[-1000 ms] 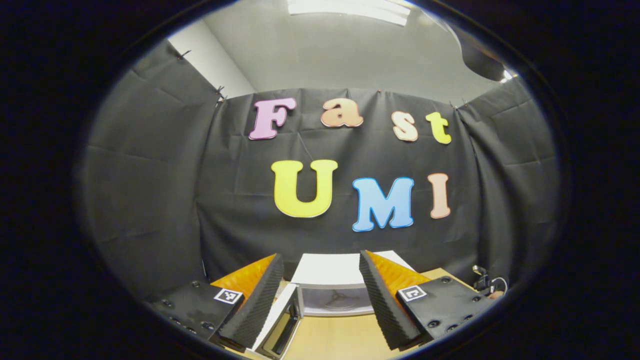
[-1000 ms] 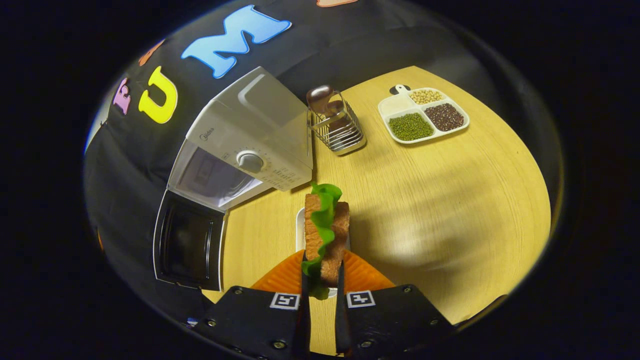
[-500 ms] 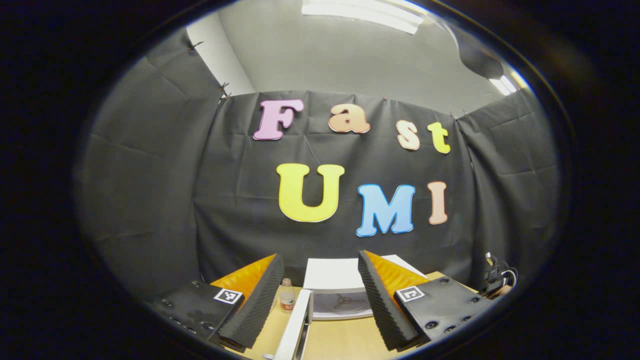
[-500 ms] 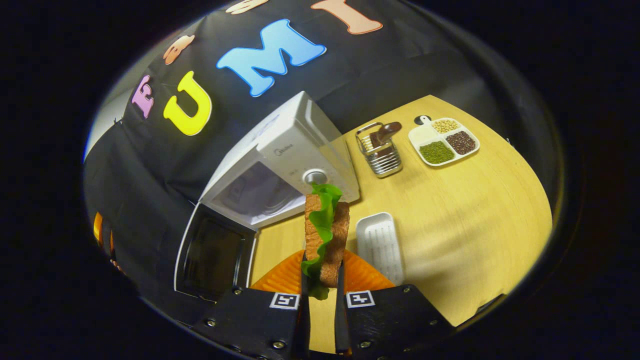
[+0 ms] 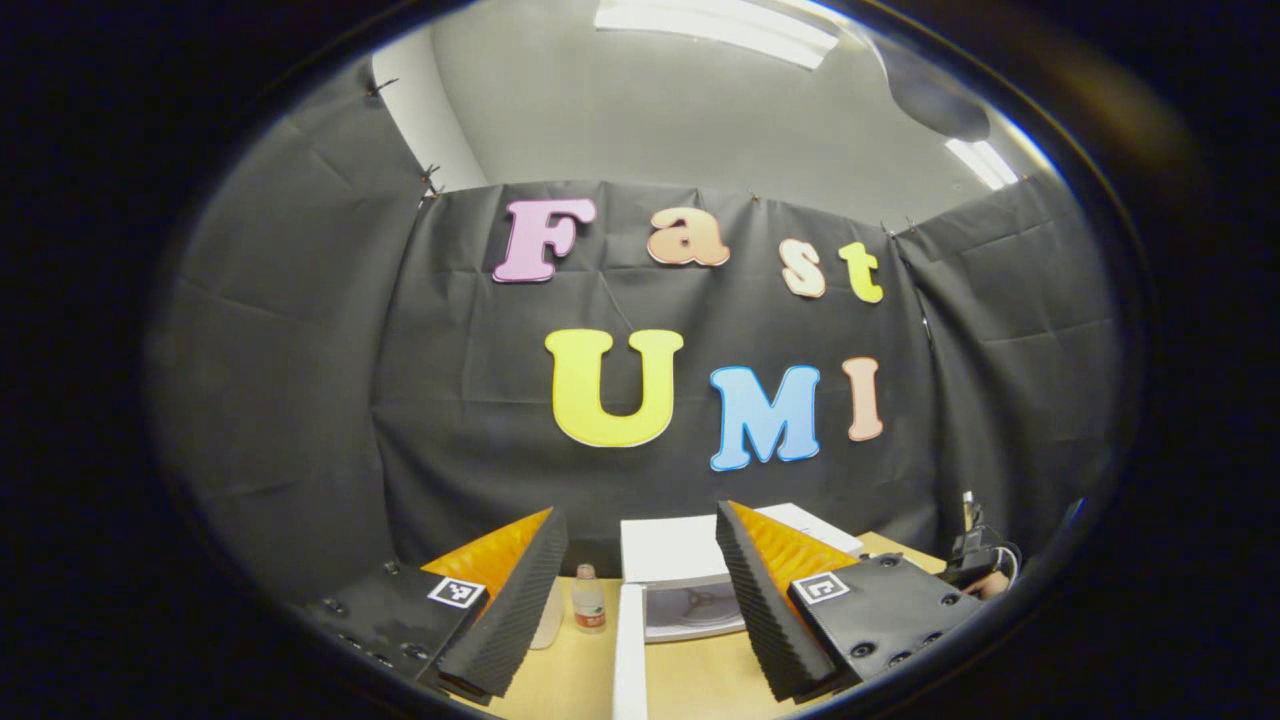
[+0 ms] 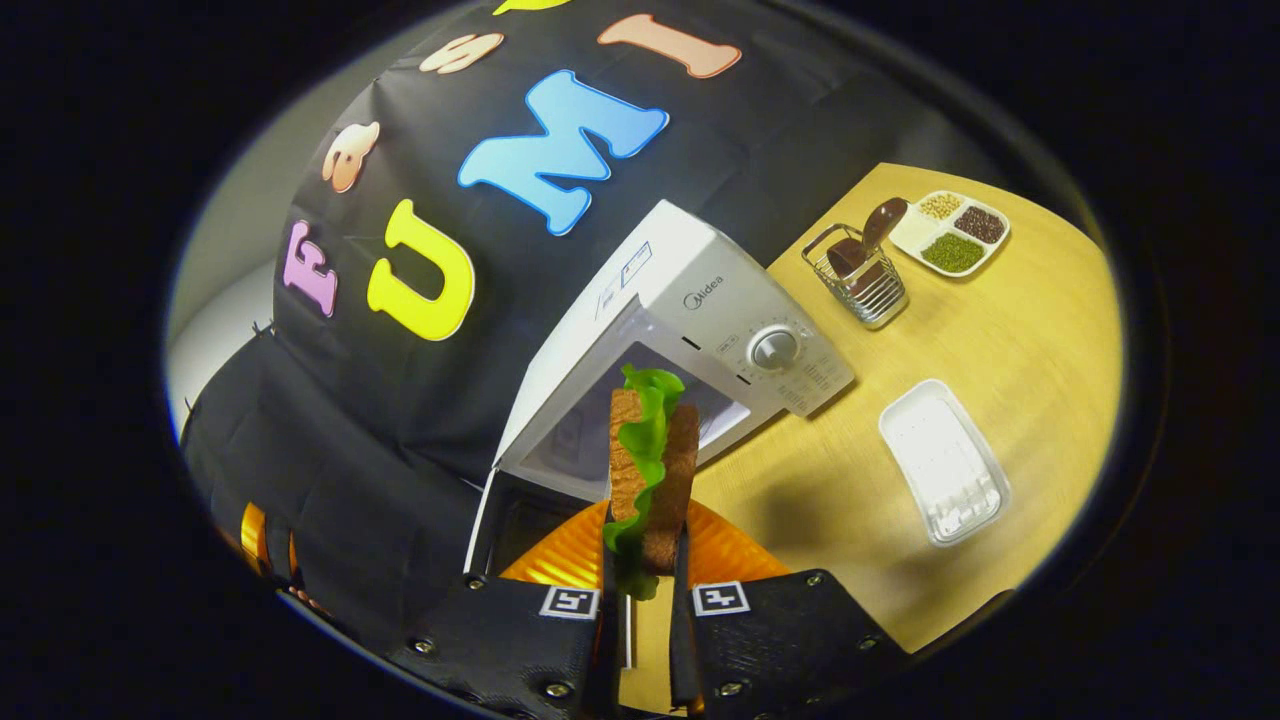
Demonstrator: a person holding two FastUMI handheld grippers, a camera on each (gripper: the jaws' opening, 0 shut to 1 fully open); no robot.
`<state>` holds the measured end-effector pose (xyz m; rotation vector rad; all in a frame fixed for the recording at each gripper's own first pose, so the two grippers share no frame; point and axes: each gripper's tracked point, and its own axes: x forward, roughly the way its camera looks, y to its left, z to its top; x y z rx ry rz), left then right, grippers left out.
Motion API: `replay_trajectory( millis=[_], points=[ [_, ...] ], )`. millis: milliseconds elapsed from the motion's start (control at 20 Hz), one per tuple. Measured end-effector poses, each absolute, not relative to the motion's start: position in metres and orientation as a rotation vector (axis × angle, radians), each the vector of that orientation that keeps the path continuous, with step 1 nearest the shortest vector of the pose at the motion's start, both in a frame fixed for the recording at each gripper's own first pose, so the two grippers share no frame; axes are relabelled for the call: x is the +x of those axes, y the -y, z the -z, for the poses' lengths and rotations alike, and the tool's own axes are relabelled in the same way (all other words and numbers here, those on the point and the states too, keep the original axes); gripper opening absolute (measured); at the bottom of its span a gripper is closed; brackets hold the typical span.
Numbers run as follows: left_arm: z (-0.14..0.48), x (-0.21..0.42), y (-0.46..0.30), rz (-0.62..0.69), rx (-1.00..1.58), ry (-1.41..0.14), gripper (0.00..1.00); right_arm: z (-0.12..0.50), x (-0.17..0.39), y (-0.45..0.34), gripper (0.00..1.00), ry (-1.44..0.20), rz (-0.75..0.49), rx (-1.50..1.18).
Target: Open the microwave oven with the left hand, put the food in, and close the microwave oven.
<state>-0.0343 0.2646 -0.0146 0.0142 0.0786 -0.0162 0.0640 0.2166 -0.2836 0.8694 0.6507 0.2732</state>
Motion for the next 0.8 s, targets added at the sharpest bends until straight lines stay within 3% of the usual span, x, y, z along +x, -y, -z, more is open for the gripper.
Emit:
replay_trajectory(
  millis=[350,800],
  points=[
    [0.031,-0.033,-0.29,0.025,0.03,-0.119,0.96,0.325,0.126,-0.254,0.19,-0.636,-0.112,1.169],
    [0.042,-0.028,-0.322,-0.007,0.04,-0.173,0.94,0.357,0.223,-0.308,0.2,-0.466,0.119,1.346]
  ],
)
